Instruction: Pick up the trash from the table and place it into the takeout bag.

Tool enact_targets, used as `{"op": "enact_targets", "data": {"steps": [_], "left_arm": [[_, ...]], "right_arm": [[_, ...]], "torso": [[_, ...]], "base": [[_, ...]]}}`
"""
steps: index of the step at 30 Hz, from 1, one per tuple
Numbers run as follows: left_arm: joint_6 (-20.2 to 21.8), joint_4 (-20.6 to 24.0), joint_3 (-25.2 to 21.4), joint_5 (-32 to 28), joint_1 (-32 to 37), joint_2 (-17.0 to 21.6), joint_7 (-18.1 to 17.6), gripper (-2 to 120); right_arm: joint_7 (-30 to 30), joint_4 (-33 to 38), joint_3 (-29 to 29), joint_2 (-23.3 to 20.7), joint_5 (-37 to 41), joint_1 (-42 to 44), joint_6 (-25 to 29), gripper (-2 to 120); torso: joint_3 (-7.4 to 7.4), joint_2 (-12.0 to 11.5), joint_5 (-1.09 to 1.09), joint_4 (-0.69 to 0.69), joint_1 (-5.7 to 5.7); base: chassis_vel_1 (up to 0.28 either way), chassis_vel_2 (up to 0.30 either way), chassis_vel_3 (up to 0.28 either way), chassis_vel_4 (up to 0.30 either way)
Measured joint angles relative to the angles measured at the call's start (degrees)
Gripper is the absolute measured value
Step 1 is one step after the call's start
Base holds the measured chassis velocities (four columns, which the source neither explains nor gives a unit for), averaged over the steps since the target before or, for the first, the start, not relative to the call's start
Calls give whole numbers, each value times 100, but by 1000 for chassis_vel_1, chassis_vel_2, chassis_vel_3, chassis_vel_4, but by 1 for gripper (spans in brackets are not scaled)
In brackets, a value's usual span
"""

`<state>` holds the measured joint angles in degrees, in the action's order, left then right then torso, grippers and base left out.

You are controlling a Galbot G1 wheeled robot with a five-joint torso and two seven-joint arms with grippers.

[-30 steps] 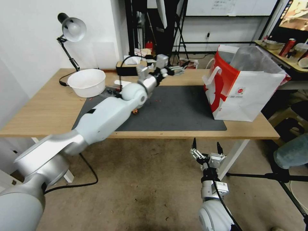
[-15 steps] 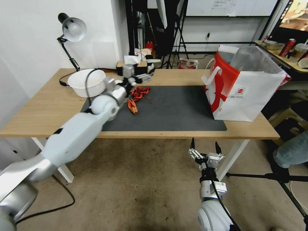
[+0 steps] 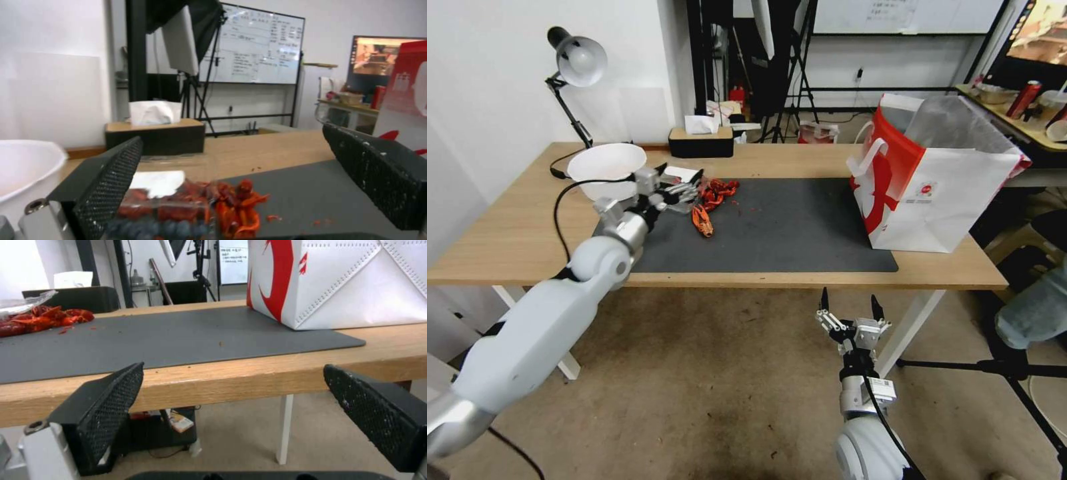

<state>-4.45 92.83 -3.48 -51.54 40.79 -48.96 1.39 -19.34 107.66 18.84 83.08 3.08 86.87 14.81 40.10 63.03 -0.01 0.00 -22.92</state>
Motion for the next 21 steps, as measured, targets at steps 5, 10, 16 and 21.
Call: {"op": "enact_targets", "data": {"steps": [5, 10, 16, 21], "left_arm": [[8, 335, -403, 228, 575, 36, -182, 100], [-10, 592, -787, 452, 1031, 11, -309, 100], [5, 887, -1316, 732, 1604, -86, -418, 100], [16, 1176, -1869, 1111, 2444, -277, -531, 100]], "right_arm": [[15, -7, -21, 8, 0, 8, 9, 100], [17, 11, -16, 6, 0, 30, 15, 100], [20, 66, -4, 7, 0, 53, 14, 100], [23, 95, 10, 5, 1, 72, 13, 100]], "torso": [[0, 0, 0, 0, 1], [0, 0, 0, 0, 0], [0, 0, 1, 0, 0], [0, 0, 0, 0, 0]], "base": [[0, 0, 0, 0], [0, 0, 0, 0], [0, 0, 0, 0], [0, 0, 0, 0]]}}
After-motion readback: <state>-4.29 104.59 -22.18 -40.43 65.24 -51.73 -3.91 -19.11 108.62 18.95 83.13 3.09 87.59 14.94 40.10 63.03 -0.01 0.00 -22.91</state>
